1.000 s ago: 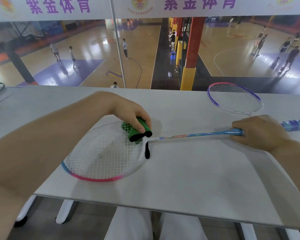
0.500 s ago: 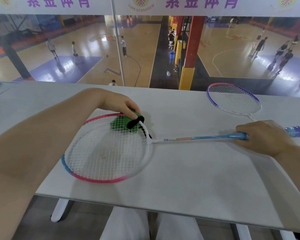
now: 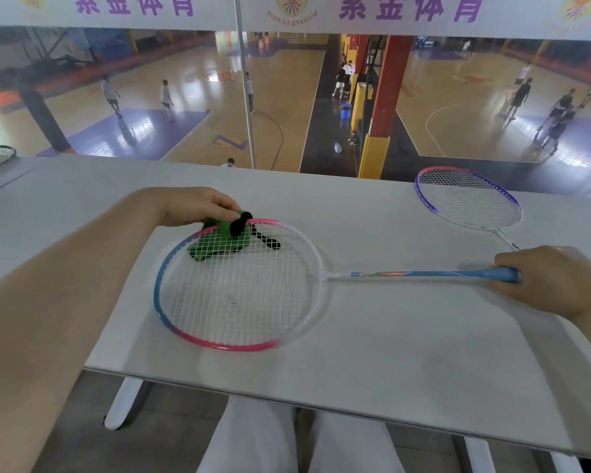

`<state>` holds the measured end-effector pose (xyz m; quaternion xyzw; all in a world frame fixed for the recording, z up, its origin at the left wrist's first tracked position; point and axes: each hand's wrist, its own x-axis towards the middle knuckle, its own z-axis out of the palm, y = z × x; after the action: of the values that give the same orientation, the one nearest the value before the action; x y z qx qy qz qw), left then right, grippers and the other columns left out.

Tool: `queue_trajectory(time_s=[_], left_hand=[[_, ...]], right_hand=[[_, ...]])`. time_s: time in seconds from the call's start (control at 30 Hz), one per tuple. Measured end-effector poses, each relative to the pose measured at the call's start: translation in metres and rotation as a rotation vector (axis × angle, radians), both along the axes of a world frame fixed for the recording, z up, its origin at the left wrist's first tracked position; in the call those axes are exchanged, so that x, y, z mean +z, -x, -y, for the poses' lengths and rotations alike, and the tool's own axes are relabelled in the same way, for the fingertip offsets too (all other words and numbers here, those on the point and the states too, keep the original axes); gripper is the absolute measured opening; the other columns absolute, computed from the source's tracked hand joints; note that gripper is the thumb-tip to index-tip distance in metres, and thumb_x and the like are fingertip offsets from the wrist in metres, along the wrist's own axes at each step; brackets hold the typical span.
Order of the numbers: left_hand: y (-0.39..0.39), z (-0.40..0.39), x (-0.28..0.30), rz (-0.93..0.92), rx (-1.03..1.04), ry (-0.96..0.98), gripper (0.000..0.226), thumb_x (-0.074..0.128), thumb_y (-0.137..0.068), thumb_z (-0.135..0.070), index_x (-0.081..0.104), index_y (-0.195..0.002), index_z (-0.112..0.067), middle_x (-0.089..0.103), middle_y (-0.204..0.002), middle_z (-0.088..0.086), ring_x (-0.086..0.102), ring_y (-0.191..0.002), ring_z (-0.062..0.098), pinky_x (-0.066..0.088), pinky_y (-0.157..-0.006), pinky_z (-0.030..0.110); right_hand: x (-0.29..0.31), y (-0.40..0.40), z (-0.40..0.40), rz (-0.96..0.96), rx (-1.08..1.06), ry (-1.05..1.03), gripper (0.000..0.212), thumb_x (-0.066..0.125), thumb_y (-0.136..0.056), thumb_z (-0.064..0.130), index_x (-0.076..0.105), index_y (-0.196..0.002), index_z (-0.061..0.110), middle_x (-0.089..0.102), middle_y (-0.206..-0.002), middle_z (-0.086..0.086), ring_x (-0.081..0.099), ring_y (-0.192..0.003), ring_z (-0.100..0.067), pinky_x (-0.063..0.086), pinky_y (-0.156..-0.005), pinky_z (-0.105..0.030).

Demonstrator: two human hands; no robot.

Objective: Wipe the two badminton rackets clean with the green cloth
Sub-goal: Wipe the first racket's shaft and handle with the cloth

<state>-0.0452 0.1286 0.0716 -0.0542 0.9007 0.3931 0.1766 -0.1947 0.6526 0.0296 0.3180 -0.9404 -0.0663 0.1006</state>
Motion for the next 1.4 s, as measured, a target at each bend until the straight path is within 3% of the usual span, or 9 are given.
queue_trajectory(time_s=[0.1,0.17,0.27,0.5,0.67,0.77,1.07,1.27,1.4], left_hand=[[-0.008,0.008,-0.003,-0.020,0.030,-0.052,0.066,0.074,-0.061,-0.072,0.073,-0.105,-0.023,0.072,-0.106,0.006,0.061,-0.091,0.018,0.045,-0.089,0.040],[-0.011,0.011,-0.006,-0.032,0.060,-0.085,0.081,0.076,-0.050,-0.076,0.072,-0.107,-0.019,0.072,-0.106,0.004,0.063,-0.090,0.014,0.046,-0.085,0.031],[-0.017,0.015,-0.007,-0.021,0.105,-0.122,0.087,0.079,-0.045,-0.074,0.071,-0.108,-0.015,0.072,-0.105,0.004,0.065,-0.091,0.013,0.048,-0.088,0.032],[-0.036,0.014,-0.004,-0.032,0.273,-0.144,0.061,0.076,-0.068,-0.056,0.069,-0.111,-0.013,0.068,-0.116,0.015,0.063,-0.105,0.030,0.044,-0.103,0.045],[-0.046,0.014,-0.004,-0.023,0.369,-0.137,0.038,0.064,-0.089,-0.038,0.067,-0.114,-0.009,0.066,-0.115,0.020,0.059,-0.093,0.024,0.048,-0.086,0.039],[-0.047,0.009,-0.007,-0.044,0.458,-0.131,0.025,0.052,-0.099,-0.029,0.065,-0.107,-0.009,0.066,-0.098,0.013,0.059,-0.081,0.018,0.048,-0.072,0.030],[-0.045,0.001,-0.014,-0.154,0.748,-0.319,0.024,0.062,-0.092,-0.025,0.065,-0.106,-0.006,0.070,-0.088,0.010,0.064,-0.074,0.021,0.053,-0.083,0.037],[-0.050,0.003,-0.017,-0.208,0.855,-0.514,0.026,0.062,-0.091,-0.025,0.067,-0.110,-0.007,0.072,-0.100,0.009,0.068,-0.079,0.019,0.059,-0.075,0.035],[-0.053,-0.003,-0.021,-0.278,0.945,-0.710,0.021,0.056,-0.094,-0.021,0.067,-0.106,-0.007,0.073,-0.088,0.007,0.069,-0.071,0.018,0.061,-0.063,0.032]], right_hand=[[-0.001,0.000,-0.008,-0.005,0.017,0.035,0.053,0.079,-0.075,0.034,0.034,-0.049,0.035,0.039,-0.043,0.015,0.047,-0.047,-0.019,0.028,-0.049,-0.026],[-0.003,-0.001,-0.011,0.006,0.013,0.038,0.054,0.082,-0.073,0.032,0.034,-0.048,0.035,0.038,-0.041,0.014,0.047,-0.044,-0.019,0.031,-0.048,-0.026],[-0.005,-0.002,-0.015,0.014,-0.017,0.051,0.050,0.079,-0.074,0.034,0.037,-0.048,0.032,0.042,-0.042,0.012,0.049,-0.046,-0.019,0.037,-0.048,-0.028],[-0.005,-0.008,-0.018,0.053,-0.136,0.067,0.041,0.074,-0.077,0.039,0.045,-0.050,0.033,0.050,-0.047,0.010,0.053,-0.051,-0.018,0.046,-0.054,-0.033],[-0.001,-0.017,-0.019,0.052,-0.197,0.036,0.038,0.072,-0.079,0.040,0.046,-0.052,0.033,0.052,-0.051,0.010,0.055,-0.055,-0.017,0.047,-0.056,-0.031],[0.001,-0.021,-0.019,0.054,-0.228,0.015,0.036,0.069,-0.081,0.041,0.048,-0.053,0.032,0.054,-0.054,0.011,0.056,-0.058,-0.016,0.047,-0.057,-0.031],[0.009,-0.044,-0.009,0.123,-0.285,0.001,0.028,0.058,-0.088,0.038,0.055,-0.062,0.029,0.059,-0.064,0.007,0.057,-0.063,-0.015,0.045,-0.058,-0.030],[0.006,-0.052,-0.003,0.119,-0.309,0.033,0.027,0.056,-0.090,0.037,0.057,-0.065,0.025,0.058,-0.066,0.006,0.055,-0.063,-0.014,0.039,-0.054,-0.028],[0.004,-0.062,0.005,0.103,-0.311,0.018,0.028,0.052,-0.091,0.041,0.057,-0.068,0.025,0.057,-0.067,0.008,0.054,-0.064,-0.013,0.038,-0.055,-0.028]])
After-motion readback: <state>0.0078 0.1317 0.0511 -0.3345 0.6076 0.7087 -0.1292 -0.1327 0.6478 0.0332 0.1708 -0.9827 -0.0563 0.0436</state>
